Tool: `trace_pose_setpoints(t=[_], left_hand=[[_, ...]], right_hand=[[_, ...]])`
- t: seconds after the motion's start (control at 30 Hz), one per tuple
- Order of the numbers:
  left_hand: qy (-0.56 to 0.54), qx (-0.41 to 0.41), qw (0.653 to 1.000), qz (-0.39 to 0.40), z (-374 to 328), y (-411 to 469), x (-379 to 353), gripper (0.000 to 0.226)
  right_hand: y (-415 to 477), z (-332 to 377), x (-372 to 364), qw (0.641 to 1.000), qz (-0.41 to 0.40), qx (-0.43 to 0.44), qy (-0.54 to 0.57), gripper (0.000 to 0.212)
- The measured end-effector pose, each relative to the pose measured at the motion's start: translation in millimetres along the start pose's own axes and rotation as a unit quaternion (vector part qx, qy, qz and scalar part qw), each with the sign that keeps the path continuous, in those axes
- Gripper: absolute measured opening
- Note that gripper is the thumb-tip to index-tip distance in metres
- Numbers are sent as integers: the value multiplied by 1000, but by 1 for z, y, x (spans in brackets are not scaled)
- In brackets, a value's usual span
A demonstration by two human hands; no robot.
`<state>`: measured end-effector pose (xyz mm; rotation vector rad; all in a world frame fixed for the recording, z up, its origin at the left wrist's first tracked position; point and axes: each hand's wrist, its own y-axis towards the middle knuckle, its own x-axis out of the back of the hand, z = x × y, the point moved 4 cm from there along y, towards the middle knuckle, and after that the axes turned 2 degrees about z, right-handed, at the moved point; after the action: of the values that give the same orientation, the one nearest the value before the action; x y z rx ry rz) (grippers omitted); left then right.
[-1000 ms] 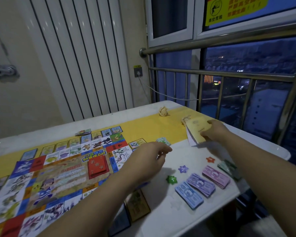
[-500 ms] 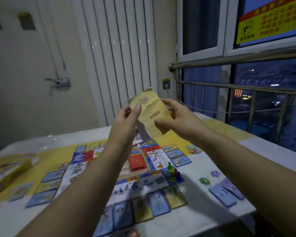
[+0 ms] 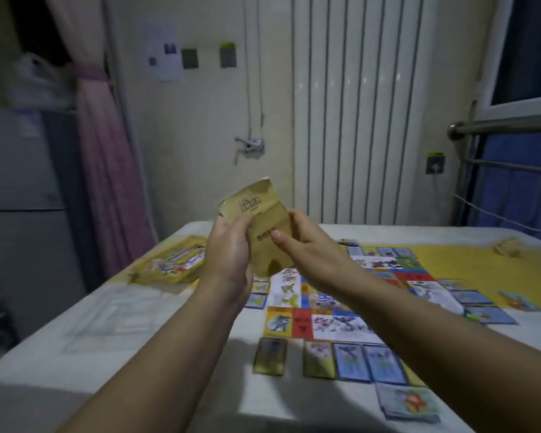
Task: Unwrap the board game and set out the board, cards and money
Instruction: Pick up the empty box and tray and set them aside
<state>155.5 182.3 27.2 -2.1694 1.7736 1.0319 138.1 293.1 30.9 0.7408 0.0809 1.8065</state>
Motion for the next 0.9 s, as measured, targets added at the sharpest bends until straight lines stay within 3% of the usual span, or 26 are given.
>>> trace_pose_setpoints(t=[0.17, 0.4, 0.5, 0.6, 0.7, 0.83, 0.9], left_hand=[[81, -39, 996, -17, -25, -5, 60, 30], [255, -46, 964, -66, -48, -7, 151, 45], [418, -55, 903, -79, -53, -2, 185, 50], [550, -65, 828, -84, -57, 3, 212, 35], [632, -11, 772, -73, -53, 11, 237, 31], [747, 45, 655, -103, -52, 18, 261, 36], [754, 54, 645, -113, -50, 24, 268, 37]], right_hand=[[12, 11, -59, 999, 48, -7, 22, 21], [35, -9, -98, 977, 2, -119, 177, 23], [47, -27, -126, 986, -22, -125, 111, 25], [58, -42, -158, 992, -11, -117, 43, 30], [67, -52, -187, 994, 17, -108, -20, 33], [70, -63, -204, 980, 44, -113, -156, 31], [69, -67, -204, 966, 51, -115, -224, 34]])
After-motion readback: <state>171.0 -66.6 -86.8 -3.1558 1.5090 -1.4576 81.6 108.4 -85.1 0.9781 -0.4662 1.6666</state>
